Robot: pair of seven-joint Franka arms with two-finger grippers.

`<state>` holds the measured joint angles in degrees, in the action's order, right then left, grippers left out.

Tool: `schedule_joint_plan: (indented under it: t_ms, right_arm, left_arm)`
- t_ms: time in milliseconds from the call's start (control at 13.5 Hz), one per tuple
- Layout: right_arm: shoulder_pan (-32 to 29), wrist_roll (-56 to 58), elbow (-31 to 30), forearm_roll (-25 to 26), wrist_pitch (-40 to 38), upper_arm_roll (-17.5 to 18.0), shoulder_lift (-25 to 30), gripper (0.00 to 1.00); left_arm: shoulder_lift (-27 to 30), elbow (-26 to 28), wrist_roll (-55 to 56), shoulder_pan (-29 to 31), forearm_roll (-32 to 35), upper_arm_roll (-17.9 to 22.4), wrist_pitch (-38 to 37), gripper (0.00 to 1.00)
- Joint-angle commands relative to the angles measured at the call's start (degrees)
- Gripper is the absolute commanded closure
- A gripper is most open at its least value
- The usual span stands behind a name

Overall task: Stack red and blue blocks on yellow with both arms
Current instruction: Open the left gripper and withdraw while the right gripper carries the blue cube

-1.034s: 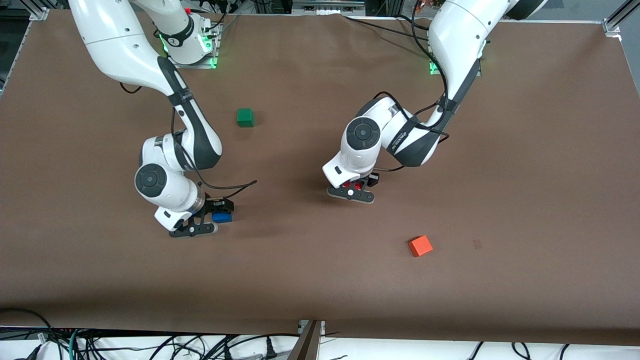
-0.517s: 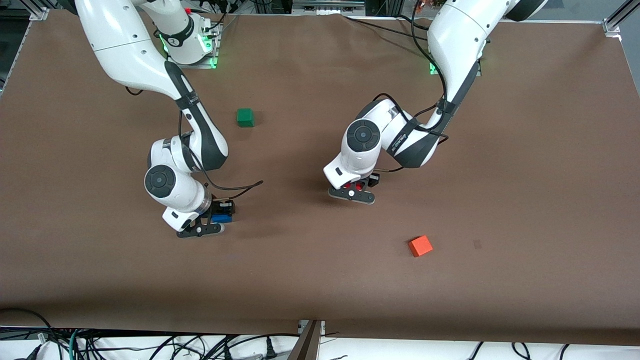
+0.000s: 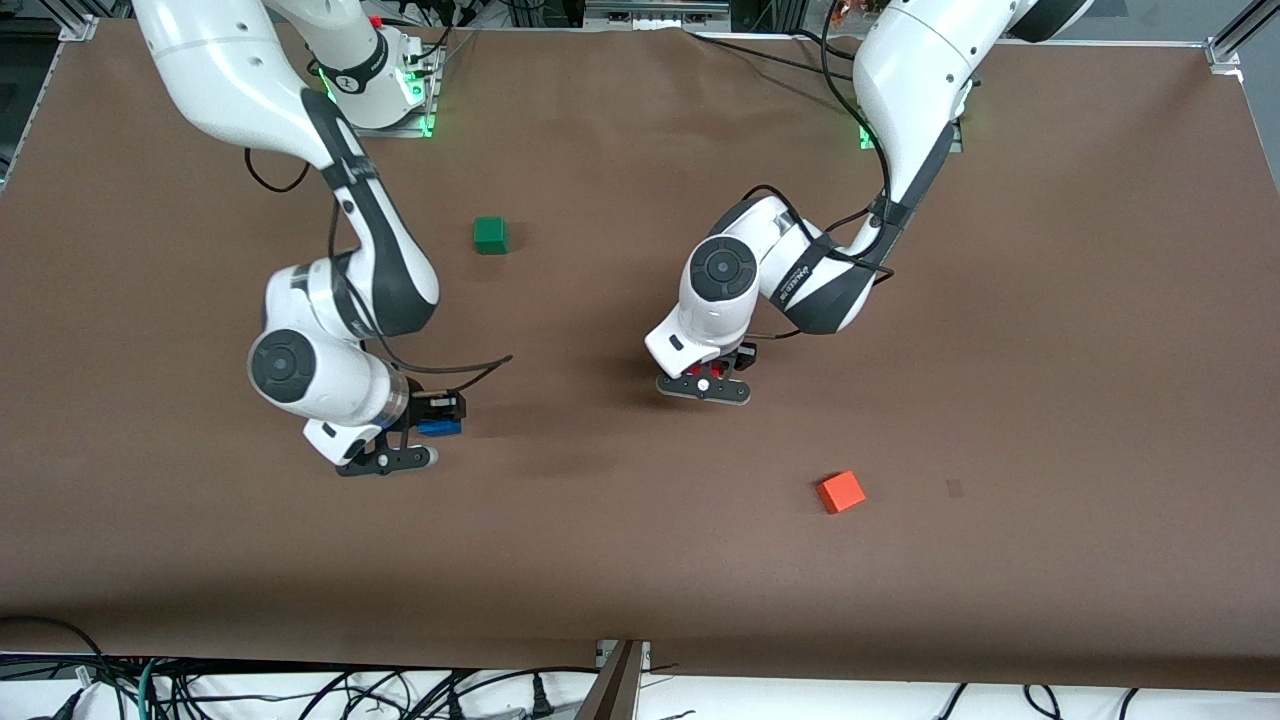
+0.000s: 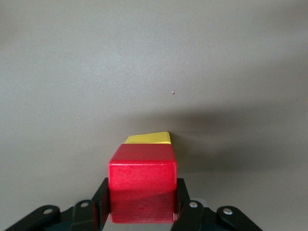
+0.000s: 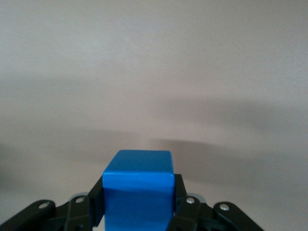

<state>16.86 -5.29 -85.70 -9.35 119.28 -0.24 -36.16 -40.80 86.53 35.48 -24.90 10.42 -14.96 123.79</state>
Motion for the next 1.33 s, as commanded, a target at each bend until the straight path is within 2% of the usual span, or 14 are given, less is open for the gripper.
schedule_joint_plan:
  t_ms: [0,148,222,295,369,517,739,960,1108,1256]
  right_arm:
    - [-0.07,-0.76,3.69,-2.07,-6.85,-0.03,2.48,0.71]
    - [-0.07,-3.22,6.24,-1.99,-13.08,-0.03,5.12,0.71]
    - [0.02,-3.49,6.94,-1.64,-15.98,-0.03,6.35,0.71]
    - [0.19,-3.58,7.56,-1.37,-17.75,0.06,7.41,0.71]
    - [0.54,-3.85,7.83,-1.11,-18.03,0.06,7.59,0.71]
    - [1.68,-6.65,7.83,-1.28,-17.42,0.06,7.59,0.7]
    - [5.11,-12.8,9.76,-0.93,-17.24,-0.03,7.15,0.68]
    - [7.92,-18.68,10.99,-1.11,-15.14,-0.03,5.84,0.68]
    - [12.04,-26.74,15.54,-1.02,-15.13,-0.03,2.86,0.68]
    - [16.78,-34.75,20.64,-0.06,-15.13,-0.38,-1.0,0.68]
  left_arm:
    - [0.81,1.8,1.7,-0.68,1.62,0.28,0.49,0.99]
    - [0.81,1.8,1.7,-0.68,1.62,0.37,0.49,0.99]
    - [0.81,1.71,1.7,-0.68,1.53,0.37,0.49,0.95]
    - [0.81,1.54,1.61,-0.59,1.53,0.37,0.4,0.63]
    - [1.16,1.28,0.91,-0.07,1.53,0.37,-0.12,0.01]
    - [3.26,-0.21,0.99,0.55,1.01,0.63,-3.0,0.0]
    - [5.46,-6.96,0.91,4.15,0.65,0.37,-13.63,0.0]
    - [7.57,-11.99,0.21,11.6,0.65,-0.07,-17.44,0.0]
    - [12.21,-12.08,-5.74,15.74,0.56,0.11,-17.7,0.0]
    - [16.0,-12.08,-12.95,20.22,-0.22,0.02,-22.16,0.0]
